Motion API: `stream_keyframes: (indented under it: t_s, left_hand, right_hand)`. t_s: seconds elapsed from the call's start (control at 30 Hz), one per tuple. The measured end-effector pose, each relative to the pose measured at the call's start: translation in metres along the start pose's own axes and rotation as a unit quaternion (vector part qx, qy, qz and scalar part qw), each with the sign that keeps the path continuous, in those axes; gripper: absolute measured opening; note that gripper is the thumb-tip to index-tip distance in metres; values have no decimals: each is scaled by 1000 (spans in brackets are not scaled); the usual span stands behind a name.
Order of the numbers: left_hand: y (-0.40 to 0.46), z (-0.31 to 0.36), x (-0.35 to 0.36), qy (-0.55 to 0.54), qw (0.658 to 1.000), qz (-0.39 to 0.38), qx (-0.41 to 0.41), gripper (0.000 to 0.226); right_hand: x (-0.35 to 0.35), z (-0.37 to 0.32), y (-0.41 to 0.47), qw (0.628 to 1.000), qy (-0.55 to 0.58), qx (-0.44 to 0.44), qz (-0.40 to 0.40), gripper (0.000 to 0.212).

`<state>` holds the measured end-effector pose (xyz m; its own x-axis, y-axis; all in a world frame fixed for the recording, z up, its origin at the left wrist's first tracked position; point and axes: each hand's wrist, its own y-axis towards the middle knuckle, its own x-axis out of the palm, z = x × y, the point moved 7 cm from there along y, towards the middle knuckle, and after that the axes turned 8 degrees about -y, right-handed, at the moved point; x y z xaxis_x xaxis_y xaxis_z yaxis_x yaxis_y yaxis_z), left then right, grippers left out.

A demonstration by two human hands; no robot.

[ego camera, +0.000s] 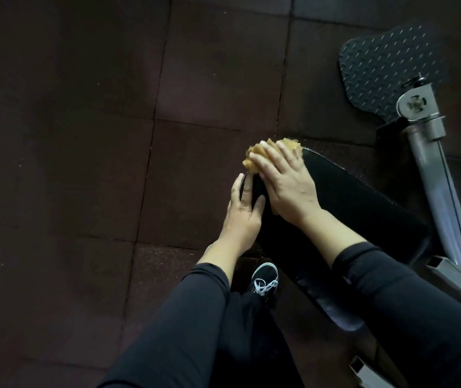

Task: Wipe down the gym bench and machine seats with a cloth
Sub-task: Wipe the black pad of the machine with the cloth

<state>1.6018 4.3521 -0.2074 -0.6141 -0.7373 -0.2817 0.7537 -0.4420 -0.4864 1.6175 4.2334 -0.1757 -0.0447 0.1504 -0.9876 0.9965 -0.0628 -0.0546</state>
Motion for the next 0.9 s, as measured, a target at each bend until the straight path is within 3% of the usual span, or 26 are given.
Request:
stream_keyframes:
  t_s: [0.13,0.27,0.4,0.57,0.7,0.9]
  left_hand:
    - [-3,3,1,-1,1000,-2,15,62]
    - [-3,5,0,-12,1000,3,13,61]
    - [-3,5,-2,-55,998,26,9,61]
    - [-1,2,-9,-108,993,39,-2,63]
    - [-2,4,-8,-109,994,25,-7,63]
    - [0,5,-7,-104,994,15,-10,63]
  right_hand:
    - [-4,22,-48,1000,4,-18,1,47]
    - [-7,58,-41,997,26,76,-8,47]
    - [-7,48,4,984,42,174,-6,51]
    - [-6,10,-13,997,25,72,8,45]
    - [-8,33,-49,1000,2,8,8,45]
    - [-6,58,-4,982,42,185,-13,49]
